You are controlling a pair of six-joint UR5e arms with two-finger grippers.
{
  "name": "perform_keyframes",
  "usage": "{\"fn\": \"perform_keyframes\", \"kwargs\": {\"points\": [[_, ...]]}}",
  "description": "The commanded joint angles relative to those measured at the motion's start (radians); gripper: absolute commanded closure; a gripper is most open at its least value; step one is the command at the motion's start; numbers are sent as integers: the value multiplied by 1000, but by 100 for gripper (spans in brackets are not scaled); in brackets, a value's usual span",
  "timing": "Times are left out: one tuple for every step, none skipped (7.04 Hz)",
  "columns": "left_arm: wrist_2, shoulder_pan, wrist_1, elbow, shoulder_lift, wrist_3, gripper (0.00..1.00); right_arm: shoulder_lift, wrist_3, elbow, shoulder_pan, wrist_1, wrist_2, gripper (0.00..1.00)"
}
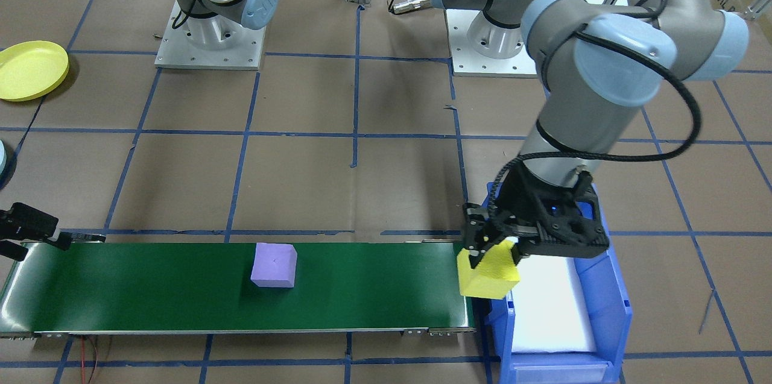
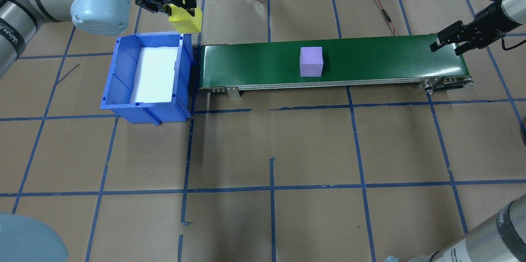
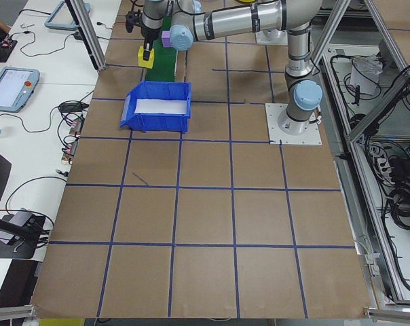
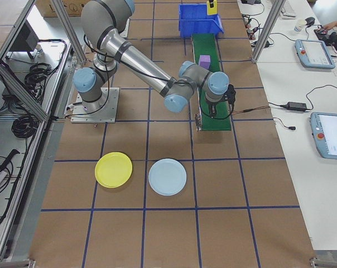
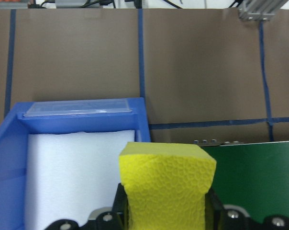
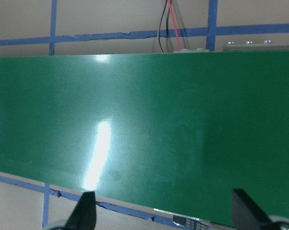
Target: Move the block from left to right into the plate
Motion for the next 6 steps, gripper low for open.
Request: {"fn": "perform_keyframes", "kwargs": {"points": [[-8, -57, -3, -12, -81, -126, 66, 0, 6, -1, 0, 0, 0, 0], [-11, -60, -1, -27, -121, -132, 66, 0, 6, -1, 0, -1, 0, 0], [-11, -62, -1, -56, -131, -131, 62, 0, 6, -1, 0, -1, 0, 0], [-9, -62, 0, -69, -136, -123, 18, 0, 6, 1, 0, -1, 0, 0], [-9, -62, 2, -51, -136, -128, 0, 0, 6, 2, 0, 0, 0, 0], [0, -62, 5, -34, -93, -116, 0, 0, 7, 2, 0, -1, 0, 0]]}}
